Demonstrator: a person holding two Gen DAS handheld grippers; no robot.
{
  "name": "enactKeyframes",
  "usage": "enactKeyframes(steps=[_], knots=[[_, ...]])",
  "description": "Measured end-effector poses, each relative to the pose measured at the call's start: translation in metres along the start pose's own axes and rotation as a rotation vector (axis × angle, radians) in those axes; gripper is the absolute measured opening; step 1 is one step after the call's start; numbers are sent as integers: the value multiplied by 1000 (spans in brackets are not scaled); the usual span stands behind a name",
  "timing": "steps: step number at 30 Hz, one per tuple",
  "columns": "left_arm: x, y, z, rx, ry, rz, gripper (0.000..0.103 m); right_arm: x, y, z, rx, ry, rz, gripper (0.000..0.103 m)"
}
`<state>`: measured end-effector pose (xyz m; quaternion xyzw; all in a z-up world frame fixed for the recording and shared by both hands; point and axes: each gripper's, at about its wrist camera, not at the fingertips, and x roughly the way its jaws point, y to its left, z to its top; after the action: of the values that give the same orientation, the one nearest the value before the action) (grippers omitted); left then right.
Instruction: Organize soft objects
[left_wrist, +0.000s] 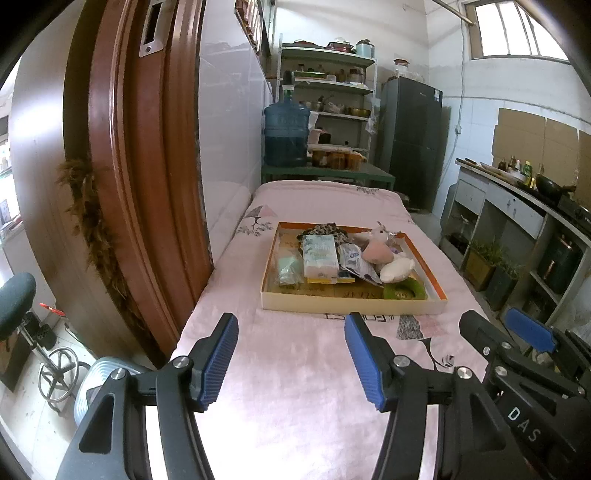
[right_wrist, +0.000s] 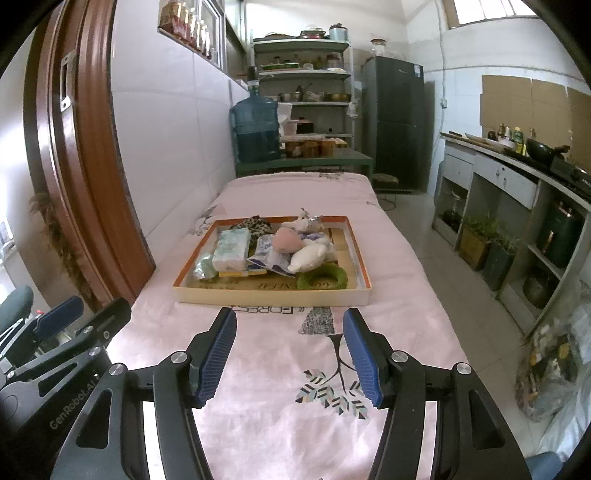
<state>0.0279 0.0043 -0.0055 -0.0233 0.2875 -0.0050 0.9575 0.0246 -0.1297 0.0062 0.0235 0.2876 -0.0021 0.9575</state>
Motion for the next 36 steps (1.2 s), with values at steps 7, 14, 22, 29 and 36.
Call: enactKeyframes(steps=[7,14,22,29,36], knots=[[0,0,0,0,1,0,60,3,-1,-1,4,7,4,62],[0,0,0,-1,2,0,60,3,-1,-2,0,4,1,62],[0,0,0,-1,2,0,60,4,-1,-2,1,4,3,62],[0,0,0,-1,2,0,60,4,-1,-2,0,6,3,62],[1,0,-1,-2,3,-1,60,4,-1,-3,-1,7,3,62]])
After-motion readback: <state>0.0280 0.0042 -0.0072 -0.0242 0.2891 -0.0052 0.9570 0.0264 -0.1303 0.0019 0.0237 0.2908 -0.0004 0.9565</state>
